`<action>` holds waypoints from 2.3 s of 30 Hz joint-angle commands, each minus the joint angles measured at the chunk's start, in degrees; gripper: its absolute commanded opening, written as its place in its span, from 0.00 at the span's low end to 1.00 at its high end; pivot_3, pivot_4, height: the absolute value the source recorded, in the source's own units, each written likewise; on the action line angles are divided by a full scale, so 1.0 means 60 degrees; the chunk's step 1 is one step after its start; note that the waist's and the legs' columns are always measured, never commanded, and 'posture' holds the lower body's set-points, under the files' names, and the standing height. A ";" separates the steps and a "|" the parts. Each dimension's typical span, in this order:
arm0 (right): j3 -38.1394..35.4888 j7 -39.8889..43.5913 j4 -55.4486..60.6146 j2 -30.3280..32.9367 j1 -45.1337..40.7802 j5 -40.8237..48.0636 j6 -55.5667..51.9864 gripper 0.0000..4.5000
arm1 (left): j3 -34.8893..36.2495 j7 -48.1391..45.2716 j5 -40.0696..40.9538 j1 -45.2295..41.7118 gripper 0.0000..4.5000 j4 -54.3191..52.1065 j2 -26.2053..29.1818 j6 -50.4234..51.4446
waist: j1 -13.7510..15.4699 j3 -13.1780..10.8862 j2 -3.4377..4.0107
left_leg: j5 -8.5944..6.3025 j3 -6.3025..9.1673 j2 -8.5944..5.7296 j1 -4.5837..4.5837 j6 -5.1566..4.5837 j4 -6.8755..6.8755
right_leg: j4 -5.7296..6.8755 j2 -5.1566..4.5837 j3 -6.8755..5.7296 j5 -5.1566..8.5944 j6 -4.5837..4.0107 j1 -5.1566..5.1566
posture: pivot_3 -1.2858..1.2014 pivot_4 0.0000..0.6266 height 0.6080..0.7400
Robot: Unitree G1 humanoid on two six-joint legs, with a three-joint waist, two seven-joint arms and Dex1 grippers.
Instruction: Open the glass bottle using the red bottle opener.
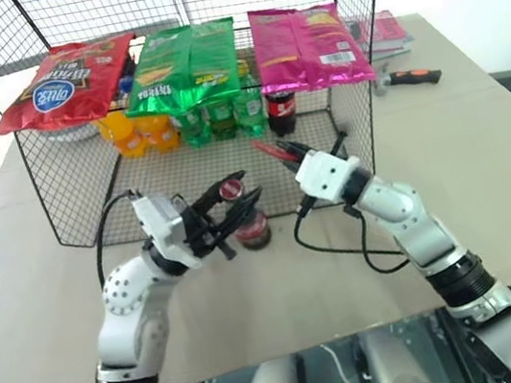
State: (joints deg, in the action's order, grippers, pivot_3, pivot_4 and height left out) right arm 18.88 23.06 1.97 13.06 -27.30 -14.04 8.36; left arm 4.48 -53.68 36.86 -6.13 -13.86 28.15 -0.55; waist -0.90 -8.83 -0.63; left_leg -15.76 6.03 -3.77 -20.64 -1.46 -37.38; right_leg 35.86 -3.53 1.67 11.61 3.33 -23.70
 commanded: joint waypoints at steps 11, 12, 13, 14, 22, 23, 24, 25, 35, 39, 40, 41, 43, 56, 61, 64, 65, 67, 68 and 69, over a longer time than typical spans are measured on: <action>-0.0327 -0.0251 0.0203 -0.0155 -0.0167 0.0149 0.0115 0.00 | -0.0348 -0.1078 -0.0596 -0.0906 0.28 0.1646 0.0259 0.0270 | -0.0003 0.0002 0.0003 | 0.0000 0.0004 0.0002 0.0007 0.0000 0.0006 | 0.0003 0.0001 0.0000 0.0000 0.0000 0.0000 | 0.52 0.24 1.00; -0.0333 -0.0255 0.0198 -0.0153 -0.0165 0.0156 0.0112 0.00 | -0.0352 -0.1041 -0.0595 -0.0982 0.28 0.1700 0.0217 0.0282 | 0.0007 0.0002 0.0004 | 0.0001 0.0008 0.0002 0.0006 0.0000 0.0006 | 0.0003 0.0003 -0.0001 -0.0001 0.0000 0.0001 | 0.52 0.24 1.00; -0.0343 -0.0252 0.0200 -0.0150 -0.0159 0.0161 0.0112 0.00 | -0.0365 -0.1046 -0.0538 -0.1023 0.28 0.1716 0.0197 0.0359 | 0.0014 0.0003 0.0004 | 0.0001 0.0010 0.0002 0.0007 -0.0001 0.0005 | 0.0004 0.0003 -0.0001 -0.0001 0.0000 0.0002 | 0.52 0.24 1.00; -0.0351 -0.0248 0.0200 -0.0150 -0.0154 0.0164 0.0114 0.00 | -0.0372 -0.1027 -0.0591 -0.1062 0.38 0.1743 0.0185 0.0322 | 0.0012 0.0003 0.0003 | 0.0001 0.0013 0.0001 0.0006 -0.0001 0.0005 | 0.0003 0.0003 -0.0003 -0.0001 0.0000 0.0002 | 0.52 0.24 1.00; -0.0391 -0.0244 0.0213 -0.0150 -0.0092 0.0208 0.0093 0.00 | -0.0332 -0.0929 -0.0974 -0.1146 0.99 0.1750 -0.0010 0.0123 | -0.0001 -0.0013 -0.0001 | 0.0013 0.0019 0.0003 -0.0033 0.0021 0.0011 | -0.0002 0.0006 -0.0002 -0.0002 -0.0004 -0.0034 | 0.52 0.24 1.00; -0.0388 -0.0249 0.0206 -0.0159 -0.0088 0.0205 0.0094 0.00 | -0.0324 -0.0934 -0.0989 -0.1129 0.99 0.1716 -0.0017 0.0122 | 0.0000 -0.0013 -0.0001 | 0.0012 0.0019 0.0002 -0.0035 0.0021 0.0018 | -0.0008 0.0003 -0.0002 -0.0001 -0.0005 -0.0035 | 0.52 0.24 1.00; -0.0385 -0.0250 0.0195 -0.0164 -0.0088 0.0206 0.0098 0.00 | -0.0314 -0.0932 -0.0999 -0.1123 0.99 0.1688 -0.0028 0.0123 | 0.0000 -0.0013 -0.0001 | 0.0012 0.0019 0.0002 -0.0038 0.0020 0.0024 | -0.0015 0.0001 -0.0002 -0.0001 -0.0005 -0.0038 | 0.52 0.24 1.00; -0.0382 -0.0251 0.0186 -0.0169 -0.0090 0.0204 0.0101 0.00 | -0.0297 -0.0929 -0.0998 -0.1122 0.99 0.1665 -0.0040 0.0129 | 0.0001 -0.0013 -0.0001 | 0.0011 0.0019 0.0001 -0.0043 0.0020 0.0026 | -0.0019 0.0000 -0.0002 -0.0001 -0.0004 -0.0043 | 0.52 0.24 1.00; -0.0382 -0.0237 0.0072 -0.0162 -0.0073 0.0228 0.0142 0.00 | 0.0004 -0.0856 -0.0361 -0.1216 0.99 0.0983 -0.0160 0.0513 | -0.0001 -0.0014 -0.0001 | 0.0011 0.0018 0.0001 -0.0054 0.0019 0.0027 | -0.0010 -0.0002 -0.0002 -0.0001 -0.0004 -0.0057 | 0.52 0.24 1.00; -0.0381 -0.0233 0.0094 -0.0154 -0.0048 0.0226 0.0130 0.00 | -0.0011 -0.0924 -0.0349 -0.1101 0.99 0.0929 -0.0187 0.0519 | -0.0002 -0.0014 -0.0001 | 0.0011 0.0017 0.0000 -0.0053 0.0020 0.0027 | -0.0010 -0.0002 -0.0002 -0.0001 -0.0004 -0.0057 | 0.52 0.24 1.00; -0.0380 -0.0230 0.0101 -0.0151 -0.0046 0.0226 0.0126 0.00 | -0.0012 -0.0932 -0.0336 -0.1088 0.99 0.0919 -0.0202 0.0520 | -0.0001 -0.0014 -0.0001 | 0.0011 0.0017 0.0000 -0.0054 0.0020 0.0027 | -0.0010 -0.0002 -0.0002 -0.0001 -0.0004 -0.0057 | 0.52 0.24 1.00; -0.0378 -0.0226 0.0102 -0.0150 -0.0046 0.0225 0.0123 0.00 | -0.0010 -0.0946 -0.0314 -0.1084 0.99 0.0910 -0.0212 0.0529 | 0.0000 -0.0014 -0.0001 | 0.0011 0.0016 0.0000 -0.0054 0.0020 0.0027 | -0.0010 -0.0002 -0.0001 -0.0001 -0.0004 -0.0057 | 0.52 0.24 1.00; -0.0382 -0.0213 0.0113 -0.0140 -0.0041 0.0233 0.0120 0.00 | -0.0021 -0.0973 -0.0341 -0.1056 0.99 0.0908 -0.0222 0.0513 | 0.0000 -0.0014 -0.0001 | 0.0011 0.0017 -0.0001 -0.0054 0.0020 0.0027 | -0.0010 -0.0002 -0.0002 -0.0001 -0.0004 -0.0057 | 0.52 0.24 1.00; -0.0324 -0.0162 0.0138 -0.0157 -0.0064 0.0246 0.0076 0.00 | -0.0100 -0.1381 -0.0882 -0.0784 0.99 0.1226 -0.0200 0.0033 | -0.0001 -0.0014 -0.0001 | 0.0011 0.0016 0.0000 -0.0053 0.0020 0.0027 | -0.0010 -0.0002 -0.0002 -0.0001 -0.0004 -0.0056 | 0.52 0.24 1.00; -0.0308 -0.0150 0.0135 -0.0149 -0.0025 0.0245 0.0066 0.00 | 0.0093 -0.1251 -0.0635 -0.0856 0.99 0.1195 -0.0301 0.0131 | 0.0000 -0.0014 -0.0001 | 0.0011 0.0017 0.0000 -0.0054 0.0019 0.0027 | -0.0010 -0.0002 -0.0002 -0.0001 -0.0004 -0.0057 | 0.52 0.24 1.00; -0.0307 -0.0149 0.0117 -0.0144 -0.0031 0.0243 0.0071 0.00 | 0.0134 -0.1251 -0.0618 -0.0827 0.99 0.1183 -0.0334 0.0128 | 0.0000 -0.0014 -0.0001 | 0.0011 0.0016 0.0000 -0.0053 0.0019 0.0027 | -0.0010 -0.0002 -0.0002 -0.0001 -0.0004 -0.0056 | 0.52 0.24 1.00; -0.0307 -0.0158 0.0082 -0.0152 -0.0047 0.0241 0.0078 0.00 | 0.0137 -0.1267 -0.0631 -0.0818 0.99 0.1175 -0.0328 0.0113 | 0.0000 -0.0014 -0.0001 | 0.0012 0.0016 0.0000 -0.0054 0.0019 0.0027 | -0.0010 -0.0002 -0.0002 -0.0001 -0.0004 -0.0057 | 0.52 0.24 1.00; -0.0297 -0.0171 0.0036 -0.0167 -0.0061 0.0231 0.0097 0.00 | 0.0157 -0.1295 -0.0588 -0.0802 0.99 0.1158 -0.0330 0.0135 | 0.0000 -0.0014 -0.0001 | 0.0011 0.0017 0.0000 -0.0054 0.0020 0.0027 | -0.0010 -0.0002 -0.0002 -0.0001 -0.0004 -0.0056 | 0.52 0.24 1.00; -0.0291 -0.0176 0.0033 -0.0175 -0.0058 0.0228 0.0100 0.00 | 0.0162 -0.1306 -0.0581 -0.0794 0.94 0.1153 -0.0328 0.0134 | -0.0001 -0.0014 -0.0001 | 0.0011 0.0016 0.0000 -0.0053 0.0019 0.0027 | -0.0010 -0.0002 -0.0002 -0.0001 -0.0004 -0.0057 | 0.52 0.24 1.00; -0.0286 -0.0179 0.0028 -0.0183 -0.0060 0.0227 0.0100 0.00 | 0.0169 -0.1308 -0.0578 -0.0796 0.88 0.1158 -0.0327 0.0129 | 0.0000 -0.0014 -0.0001 | 0.0012 0.0016 0.0000 -0.0053 0.0020 0.0027 | -0.0010 -0.0002 -0.0002 -0.0001 -0.0004 -0.0057 | 0.52 0.24 1.00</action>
State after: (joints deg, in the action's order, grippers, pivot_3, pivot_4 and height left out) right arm 17.53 22.17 1.09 12.47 -27.38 -13.24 8.17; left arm 4.15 -61.21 32.07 -10.69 -5.89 26.22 0.71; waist -0.90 -8.91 -0.63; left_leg -15.69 6.13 -3.78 -20.96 -1.34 -37.22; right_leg 35.80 -3.54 1.66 11.60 3.30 -24.04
